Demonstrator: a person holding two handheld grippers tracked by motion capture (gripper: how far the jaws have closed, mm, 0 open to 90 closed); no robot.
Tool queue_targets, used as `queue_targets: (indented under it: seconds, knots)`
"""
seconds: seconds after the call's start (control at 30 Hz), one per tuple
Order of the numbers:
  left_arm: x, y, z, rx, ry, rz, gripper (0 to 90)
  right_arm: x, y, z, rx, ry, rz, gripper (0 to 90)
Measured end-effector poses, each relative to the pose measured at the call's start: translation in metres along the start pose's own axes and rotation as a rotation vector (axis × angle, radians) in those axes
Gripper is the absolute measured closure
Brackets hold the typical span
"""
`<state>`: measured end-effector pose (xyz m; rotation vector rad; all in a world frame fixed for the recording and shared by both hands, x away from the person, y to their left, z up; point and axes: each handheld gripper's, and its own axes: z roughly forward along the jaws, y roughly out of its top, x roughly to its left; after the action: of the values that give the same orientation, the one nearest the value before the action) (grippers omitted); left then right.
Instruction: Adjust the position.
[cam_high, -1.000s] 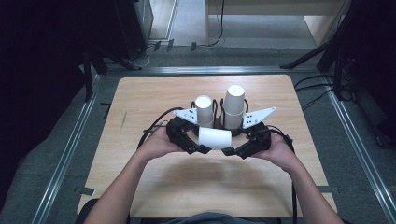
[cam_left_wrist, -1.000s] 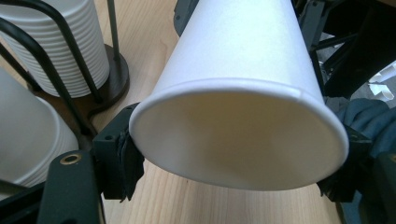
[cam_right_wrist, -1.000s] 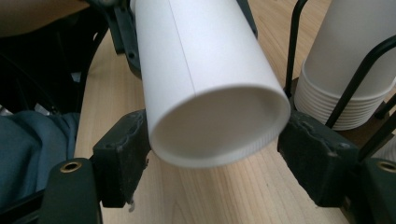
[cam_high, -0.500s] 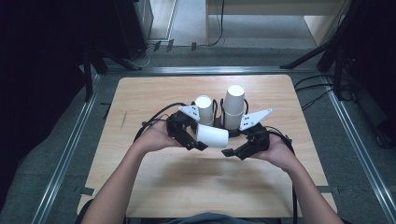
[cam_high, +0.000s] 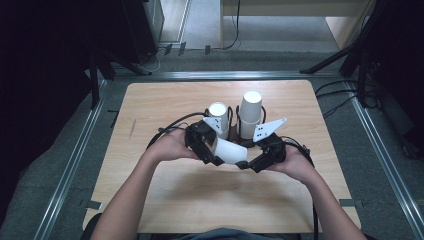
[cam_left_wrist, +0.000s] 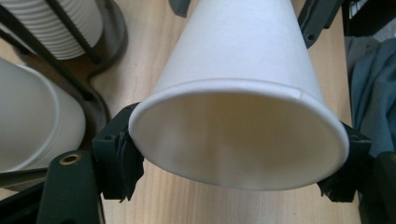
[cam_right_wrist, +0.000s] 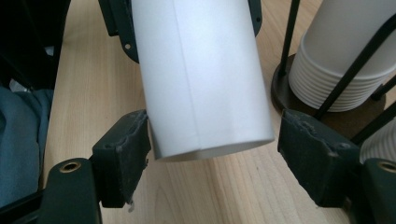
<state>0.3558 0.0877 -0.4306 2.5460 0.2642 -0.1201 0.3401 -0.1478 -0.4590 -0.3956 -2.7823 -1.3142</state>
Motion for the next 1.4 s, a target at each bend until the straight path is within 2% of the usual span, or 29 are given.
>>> queue_targets:
  seconds: [0.3,0.53,0.6,0.7,0.83,0.93,1.07,1.27,1.4]
  knots:
    - [0.000,-0.002,0.008,0.023,-0.019,-0.021,22.8,0.004,0.002,0.009,0.019,0.011,-0.035,26.0]
    - [-0.002,0.000,0.013,0.029,-0.030,-0.013,22.3,0.006,0.002,0.017,0.047,0.029,-0.037,29.1]
    - [-0.002,0.000,0.014,0.027,-0.037,-0.010,22.1,0.008,0.002,0.020,0.062,0.022,-0.051,31.5]
    - [-0.002,-0.001,0.016,0.025,-0.043,-0.017,22.2,0.007,0.002,0.021,0.076,0.023,-0.048,32.3]
    - [-0.002,-0.001,0.015,0.027,-0.042,-0.005,21.3,0.008,0.002,0.022,0.087,0.020,-0.059,33.5]
    - [-0.003,-0.002,0.013,0.001,-0.035,0.006,18.8,0.010,0.004,0.021,0.085,0.016,-0.059,33.3]
    - [-0.002,-0.003,0.009,-0.034,-0.016,-0.017,13.4,0.009,0.004,0.017,0.068,0.005,-0.066,33.3]
    - [0.000,-0.005,0.001,-0.113,0.001,-0.051,10.5,0.006,0.003,0.012,0.040,-0.003,-0.055,33.2]
    - [0.000,-0.008,-0.002,-0.141,0.007,-0.057,10.5,0.004,0.003,0.008,0.016,-0.003,-0.042,33.3]
